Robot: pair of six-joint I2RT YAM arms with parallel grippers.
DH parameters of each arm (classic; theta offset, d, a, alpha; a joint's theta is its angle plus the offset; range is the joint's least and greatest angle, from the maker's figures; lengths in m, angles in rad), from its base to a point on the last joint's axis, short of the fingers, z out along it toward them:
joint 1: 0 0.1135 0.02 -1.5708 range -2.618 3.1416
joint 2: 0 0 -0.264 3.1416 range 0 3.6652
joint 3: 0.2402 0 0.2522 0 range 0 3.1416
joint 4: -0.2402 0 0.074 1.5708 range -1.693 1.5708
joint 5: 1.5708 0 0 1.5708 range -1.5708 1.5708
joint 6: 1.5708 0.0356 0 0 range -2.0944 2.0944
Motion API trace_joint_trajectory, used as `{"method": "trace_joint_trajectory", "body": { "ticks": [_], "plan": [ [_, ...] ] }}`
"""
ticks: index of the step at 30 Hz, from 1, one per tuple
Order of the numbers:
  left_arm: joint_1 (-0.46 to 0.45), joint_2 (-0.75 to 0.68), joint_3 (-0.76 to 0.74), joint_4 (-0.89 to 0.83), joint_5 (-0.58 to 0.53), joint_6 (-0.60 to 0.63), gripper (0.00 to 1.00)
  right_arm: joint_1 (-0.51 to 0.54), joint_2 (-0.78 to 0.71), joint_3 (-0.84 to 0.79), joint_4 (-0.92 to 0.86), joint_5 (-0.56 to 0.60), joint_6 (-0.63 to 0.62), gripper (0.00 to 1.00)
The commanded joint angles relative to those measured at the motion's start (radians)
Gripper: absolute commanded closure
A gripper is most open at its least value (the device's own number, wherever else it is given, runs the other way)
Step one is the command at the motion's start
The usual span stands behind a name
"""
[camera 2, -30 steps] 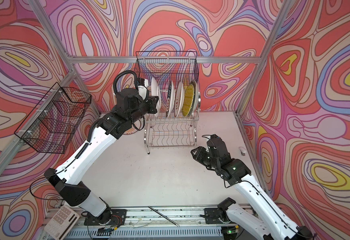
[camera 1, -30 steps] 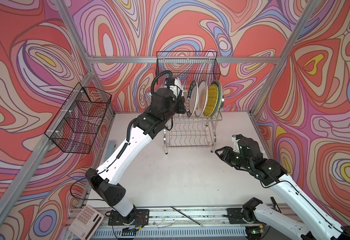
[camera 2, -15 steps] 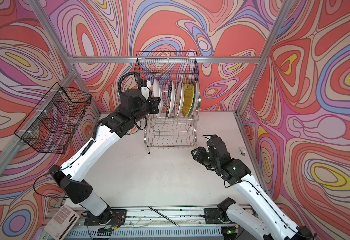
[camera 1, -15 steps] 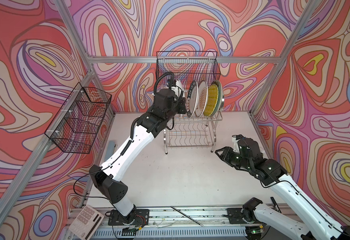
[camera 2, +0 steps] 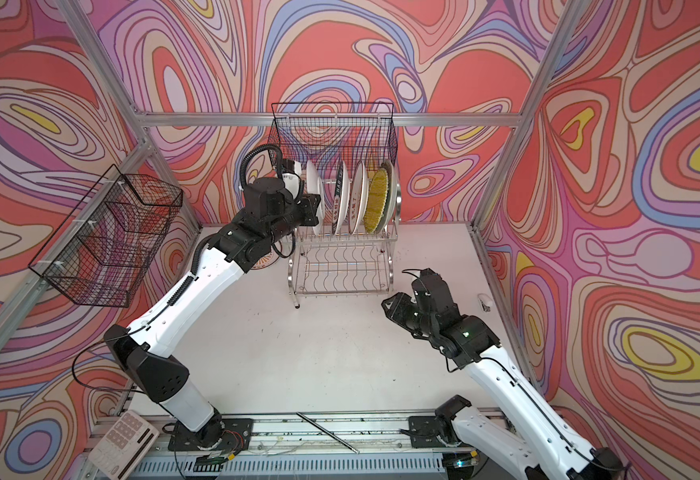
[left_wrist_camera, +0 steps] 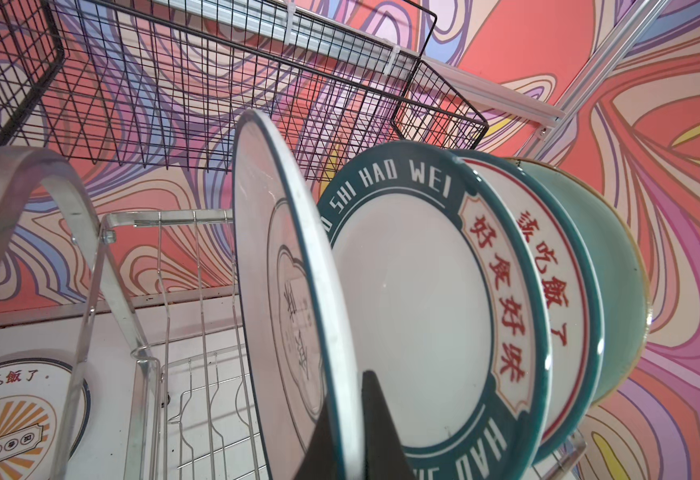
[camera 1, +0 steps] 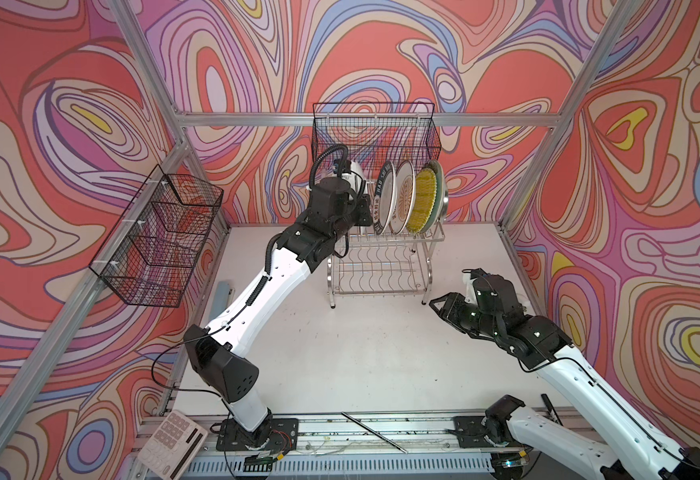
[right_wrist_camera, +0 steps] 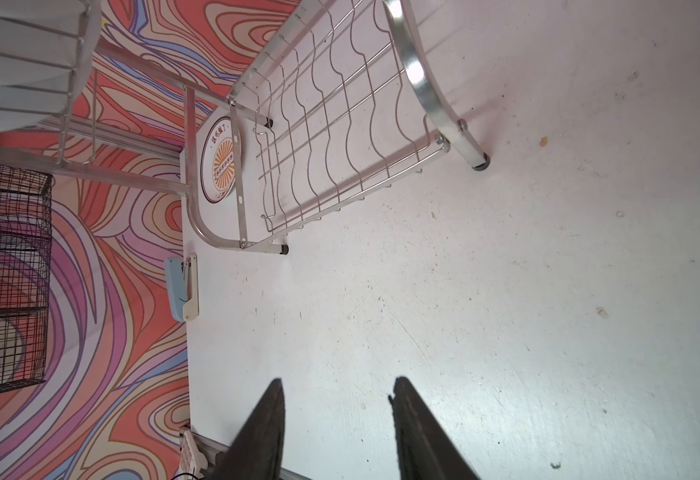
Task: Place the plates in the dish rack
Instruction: 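Hold the plate in the slot with the left gripper, pressing it down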
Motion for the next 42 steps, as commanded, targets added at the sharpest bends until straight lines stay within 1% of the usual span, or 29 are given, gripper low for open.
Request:
{"method": "trace_joint_trajectory", "body": {
  "ticks": [1, 10, 17, 20, 27, 34, 38, 42],
  "plan": [
    [0.015, 0.019, 0.003, 0.056, 0.017, -0.011, 1.00, 0.004, 0.008, 0.026, -0.006, 0.017, -0.003, 0.57],
    [0.029, 0.045, 0.032, 0.026, 0.038, -0.018, 1.00, 0.004, 0.016, 0.029, 0.001, 0.014, -0.002, 0.57],
    [0.029, 0.051, 0.046, -0.003, 0.010, -0.021, 1.00, 0.004, 0.021, 0.038, -0.004, 0.015, -0.006, 0.57],
    [0.029, 0.050, 0.058, -0.021, 0.009, -0.017, 0.97, 0.004, 0.022, 0.038, -0.002, 0.014, -0.006, 0.57],
    [0.029, 0.034, 0.070, -0.057, -0.014, -0.014, 0.94, 0.004, 0.022, 0.034, 0.008, 0.008, -0.005, 0.57],
    [0.029, 0.025, 0.057, -0.057, -0.005, -0.018, 0.81, 0.004, 0.018, 0.028, 0.008, 0.004, -0.005, 0.57],
    [0.028, 0.023, 0.050, -0.058, 0.003, -0.021, 0.77, 0.004, 0.011, 0.028, 0.004, 0.009, -0.004, 0.57],
    [0.029, 0.018, 0.037, -0.048, 0.004, -0.025, 0.65, 0.004, 0.009, 0.029, 0.002, 0.009, -0.004, 0.57]
  ]
}}
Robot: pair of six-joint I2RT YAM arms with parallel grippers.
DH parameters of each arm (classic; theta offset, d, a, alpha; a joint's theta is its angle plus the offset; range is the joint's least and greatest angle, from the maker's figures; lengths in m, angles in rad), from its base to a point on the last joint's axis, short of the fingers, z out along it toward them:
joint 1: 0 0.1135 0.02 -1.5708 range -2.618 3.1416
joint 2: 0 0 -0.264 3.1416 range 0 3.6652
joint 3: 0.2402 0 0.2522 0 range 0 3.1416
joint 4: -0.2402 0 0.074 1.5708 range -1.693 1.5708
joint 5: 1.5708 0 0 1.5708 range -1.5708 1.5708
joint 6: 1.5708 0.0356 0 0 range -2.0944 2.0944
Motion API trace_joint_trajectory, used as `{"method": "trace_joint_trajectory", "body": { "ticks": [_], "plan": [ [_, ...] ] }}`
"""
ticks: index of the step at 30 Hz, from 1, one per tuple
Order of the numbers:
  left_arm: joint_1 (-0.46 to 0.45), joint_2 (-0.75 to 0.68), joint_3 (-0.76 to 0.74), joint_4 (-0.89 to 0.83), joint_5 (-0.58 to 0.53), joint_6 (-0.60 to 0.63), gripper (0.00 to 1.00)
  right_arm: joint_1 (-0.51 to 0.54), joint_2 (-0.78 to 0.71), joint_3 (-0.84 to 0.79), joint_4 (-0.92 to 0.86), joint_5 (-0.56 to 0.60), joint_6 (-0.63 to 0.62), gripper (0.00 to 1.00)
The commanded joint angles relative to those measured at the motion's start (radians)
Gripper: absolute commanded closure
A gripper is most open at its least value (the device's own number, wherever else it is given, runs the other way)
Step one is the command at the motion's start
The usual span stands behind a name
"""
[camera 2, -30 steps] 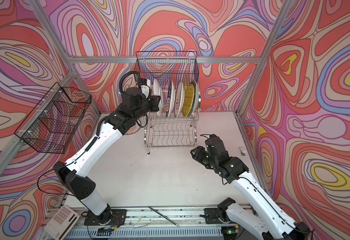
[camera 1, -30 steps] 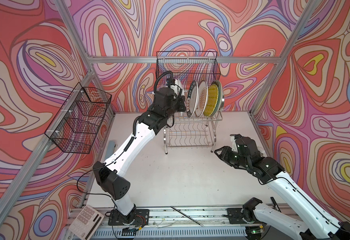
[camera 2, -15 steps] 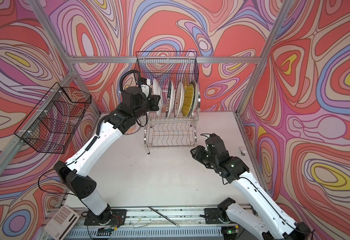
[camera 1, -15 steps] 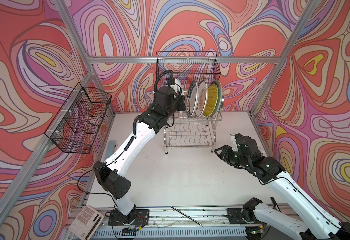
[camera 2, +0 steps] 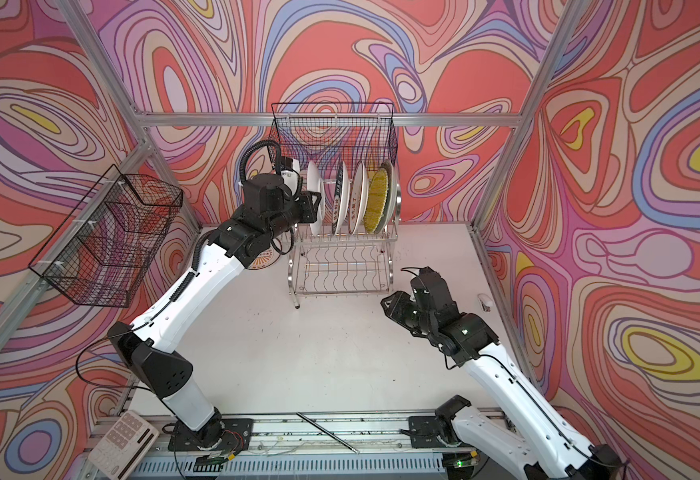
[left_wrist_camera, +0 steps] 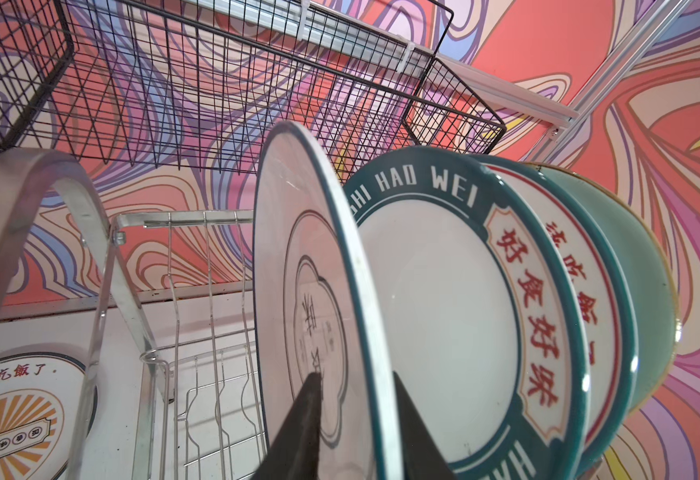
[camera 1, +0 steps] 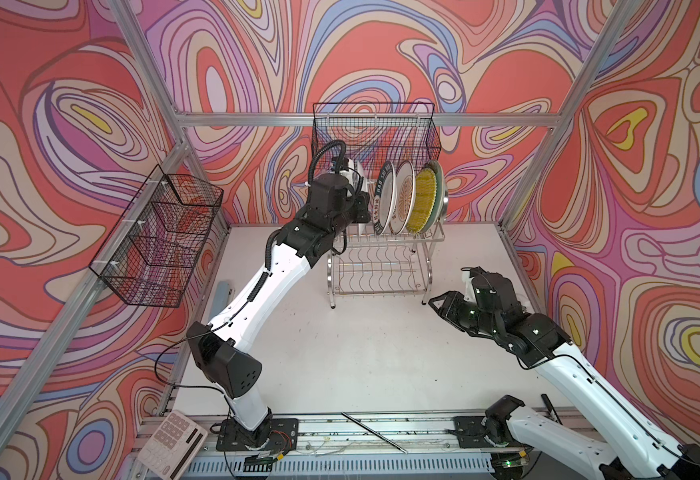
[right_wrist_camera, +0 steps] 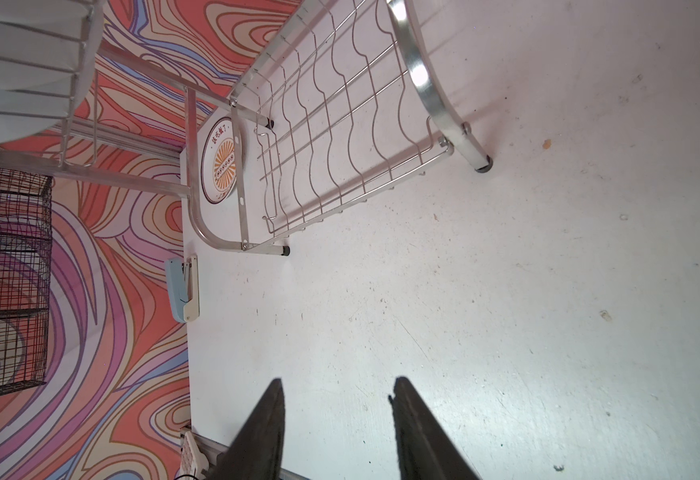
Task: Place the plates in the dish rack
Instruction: 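Hold the plate in the slot with the left gripper, pressing it down, then open the left gripper and release the teal-rimmed plate in the rack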
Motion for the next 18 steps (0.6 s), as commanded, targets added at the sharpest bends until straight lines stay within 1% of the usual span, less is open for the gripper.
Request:
{"method": "trace_joint_trajectory", "body": {
  "ticks": [1, 9, 18],
  "plan": [
    [0.006, -0.013, -0.008, -0.007, -0.007, -0.016, 0.62, 0.004, -0.009, 0.012, 0.003, 0.009, -0.004, 0.57],
    [0.006, -0.029, -0.014, -0.007, -0.003, -0.023, 0.49, 0.004, -0.006, 0.009, 0.009, 0.006, -0.003, 0.56],
    [0.001, -0.059, -0.032, 0.012, 0.024, -0.024, 0.39, 0.004, -0.001, 0.004, 0.019, 0.002, -0.004, 0.57]
  ]
}}
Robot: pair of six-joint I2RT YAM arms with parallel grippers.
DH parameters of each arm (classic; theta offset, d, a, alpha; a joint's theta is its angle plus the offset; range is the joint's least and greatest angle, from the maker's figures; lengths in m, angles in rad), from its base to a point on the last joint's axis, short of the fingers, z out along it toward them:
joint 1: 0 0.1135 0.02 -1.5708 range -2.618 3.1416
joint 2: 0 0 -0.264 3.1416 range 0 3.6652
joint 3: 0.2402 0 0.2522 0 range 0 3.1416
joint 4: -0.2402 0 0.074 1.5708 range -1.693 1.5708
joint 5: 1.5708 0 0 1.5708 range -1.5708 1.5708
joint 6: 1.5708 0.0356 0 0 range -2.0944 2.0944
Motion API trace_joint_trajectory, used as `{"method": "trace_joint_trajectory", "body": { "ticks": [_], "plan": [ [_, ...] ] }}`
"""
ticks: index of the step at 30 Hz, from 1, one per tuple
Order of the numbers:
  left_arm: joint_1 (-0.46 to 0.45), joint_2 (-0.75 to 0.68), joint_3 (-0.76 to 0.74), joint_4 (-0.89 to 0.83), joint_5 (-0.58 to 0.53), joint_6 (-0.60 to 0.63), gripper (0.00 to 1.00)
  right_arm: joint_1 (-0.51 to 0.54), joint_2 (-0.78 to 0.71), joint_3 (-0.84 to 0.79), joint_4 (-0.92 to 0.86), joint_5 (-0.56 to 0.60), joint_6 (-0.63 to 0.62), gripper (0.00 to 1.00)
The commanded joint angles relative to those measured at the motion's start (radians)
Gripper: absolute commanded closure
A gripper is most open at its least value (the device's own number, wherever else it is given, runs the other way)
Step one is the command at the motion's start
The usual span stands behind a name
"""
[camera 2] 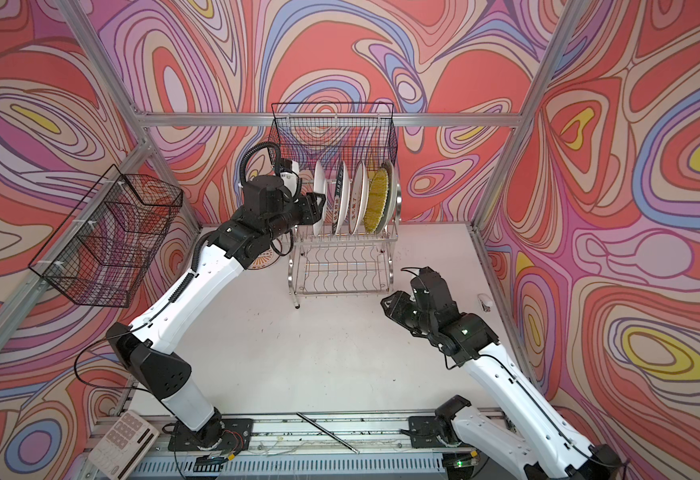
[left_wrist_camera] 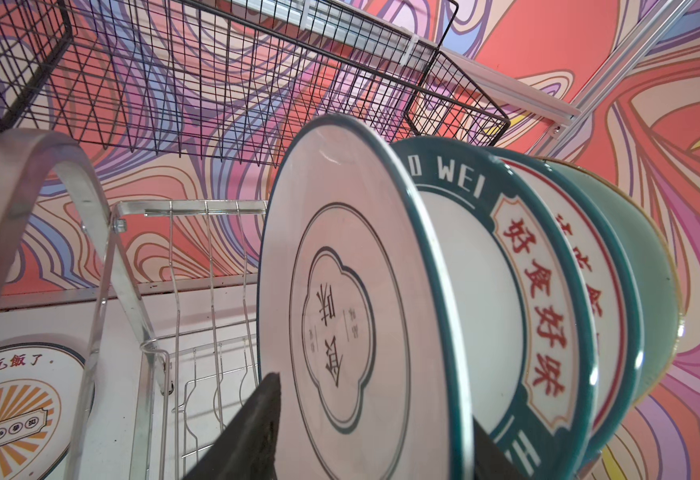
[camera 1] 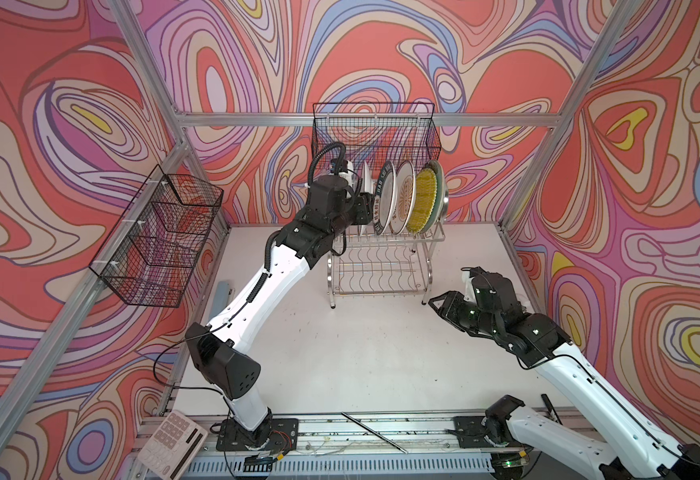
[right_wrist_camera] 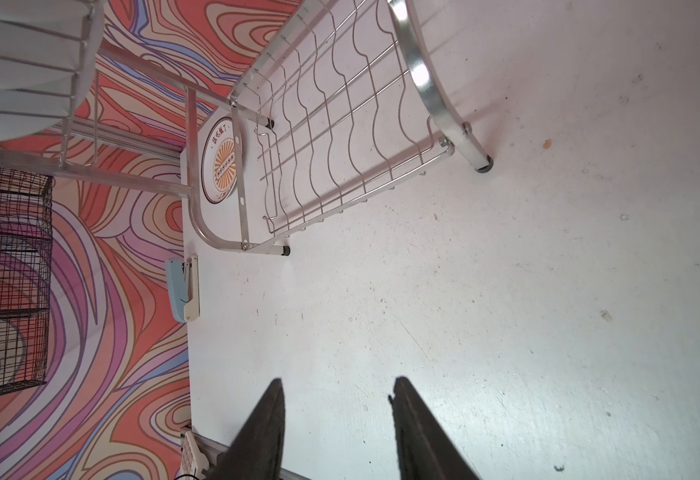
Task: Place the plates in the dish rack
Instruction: 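Open the left gripper and release the teal-rimmed plate in the rack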
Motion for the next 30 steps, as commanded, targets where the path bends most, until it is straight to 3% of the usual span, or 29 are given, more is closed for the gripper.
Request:
{"method": "trace_joint_trajectory", "body": {
  "ticks": [1, 18, 30],
  "plan": [
    [-0.001, -0.046, -0.007, 0.013, 0.018, -0.005, 0.38, 0.004, -0.001, 0.003, 0.017, 0.003, -0.005, 0.56],
    [-0.039, -0.101, 0.035, -0.013, 0.004, 0.040, 0.32, 0.004, -0.004, -0.008, 0.027, -0.004, -0.005, 0.56],
    [-0.054, -0.167, 0.078, -0.136, -0.066, 0.075, 0.34, 0.004, 0.007, -0.024, 0.056, -0.012, -0.010, 0.56]
  ]
}}
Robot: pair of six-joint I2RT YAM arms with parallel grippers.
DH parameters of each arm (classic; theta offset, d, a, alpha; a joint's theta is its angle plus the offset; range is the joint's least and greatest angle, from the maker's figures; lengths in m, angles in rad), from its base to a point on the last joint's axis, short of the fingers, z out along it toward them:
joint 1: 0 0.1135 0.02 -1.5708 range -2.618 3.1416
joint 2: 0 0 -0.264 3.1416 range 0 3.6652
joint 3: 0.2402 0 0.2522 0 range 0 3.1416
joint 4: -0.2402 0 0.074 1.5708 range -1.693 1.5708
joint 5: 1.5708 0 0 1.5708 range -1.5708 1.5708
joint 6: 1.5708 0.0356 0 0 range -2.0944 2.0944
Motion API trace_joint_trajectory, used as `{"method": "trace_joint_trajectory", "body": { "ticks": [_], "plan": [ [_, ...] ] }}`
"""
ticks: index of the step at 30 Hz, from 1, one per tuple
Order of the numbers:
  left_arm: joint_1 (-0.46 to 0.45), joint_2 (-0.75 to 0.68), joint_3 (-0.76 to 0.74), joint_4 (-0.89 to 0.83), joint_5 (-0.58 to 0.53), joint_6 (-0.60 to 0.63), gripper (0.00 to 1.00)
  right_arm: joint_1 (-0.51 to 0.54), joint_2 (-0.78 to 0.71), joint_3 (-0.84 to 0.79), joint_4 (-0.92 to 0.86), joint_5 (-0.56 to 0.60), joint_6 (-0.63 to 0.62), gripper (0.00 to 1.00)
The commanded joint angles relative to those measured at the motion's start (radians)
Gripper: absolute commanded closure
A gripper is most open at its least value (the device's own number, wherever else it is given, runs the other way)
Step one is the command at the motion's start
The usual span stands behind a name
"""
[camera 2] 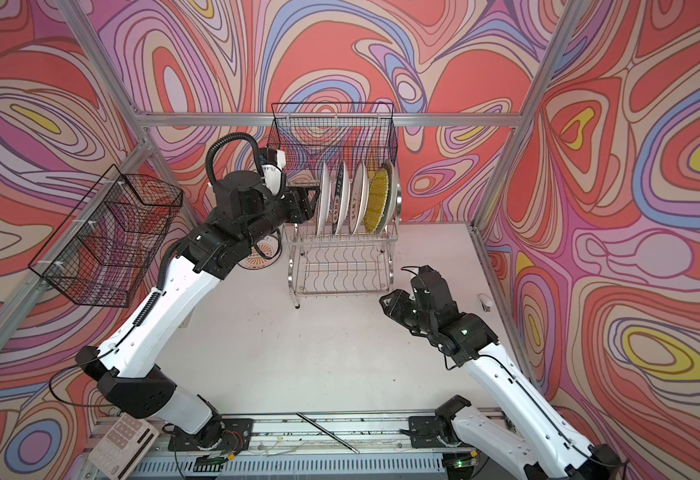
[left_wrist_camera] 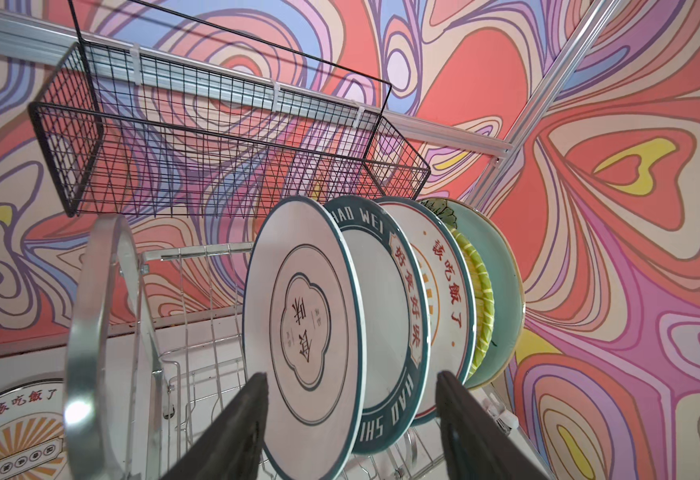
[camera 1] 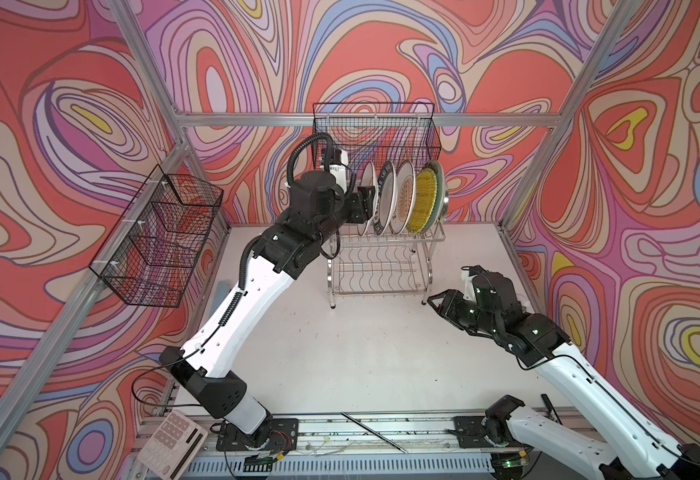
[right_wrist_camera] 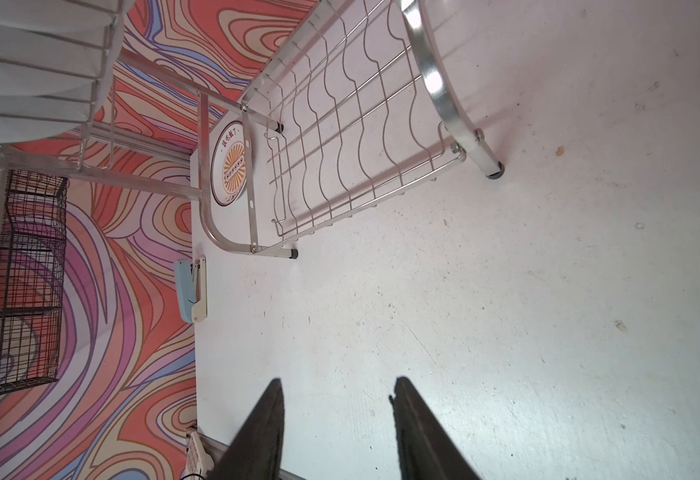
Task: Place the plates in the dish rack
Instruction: 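Open the left gripper and release the teal-rimmed plate in the rack, then withdraw the left gripper from the rack toward the sunburst plate on the table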
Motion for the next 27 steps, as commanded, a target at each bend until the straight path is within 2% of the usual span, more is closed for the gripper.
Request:
{"method": "trace_joint_trajectory", "body": {
  "ticks": [1, 5, 13, 20, 23, 27],
  "plan": [
    [-0.003, -0.055, 0.031, -0.085, -0.037, 0.028, 0.34, 0.004, 0.013, -0.018, 0.026, -0.008, -0.011, 0.56],
    [-0.004, -0.116, 0.009, -0.154, -0.081, 0.040, 0.35, 0.004, 0.031, -0.018, 0.046, -0.019, -0.013, 0.56],
    [-0.003, -0.284, -0.094, -0.263, -0.264, 0.108, 0.34, 0.004, 0.061, -0.014, 0.066, -0.031, -0.026, 0.56],
    [0.003, -0.355, -0.169, -0.361, -0.401, 0.148, 0.33, 0.004, 0.075, -0.012, 0.075, -0.037, -0.038, 0.56],
    [0.033, -0.378, -0.220, -0.393, -0.408, 0.124, 0.33, 0.004, 0.079, -0.010, 0.074, -0.038, -0.046, 0.56],
    [0.100, -0.398, -0.317, -0.393, -0.354, 0.082, 0.33, 0.004, 0.085, -0.006, 0.067, -0.039, -0.053, 0.56]
  ]
}}
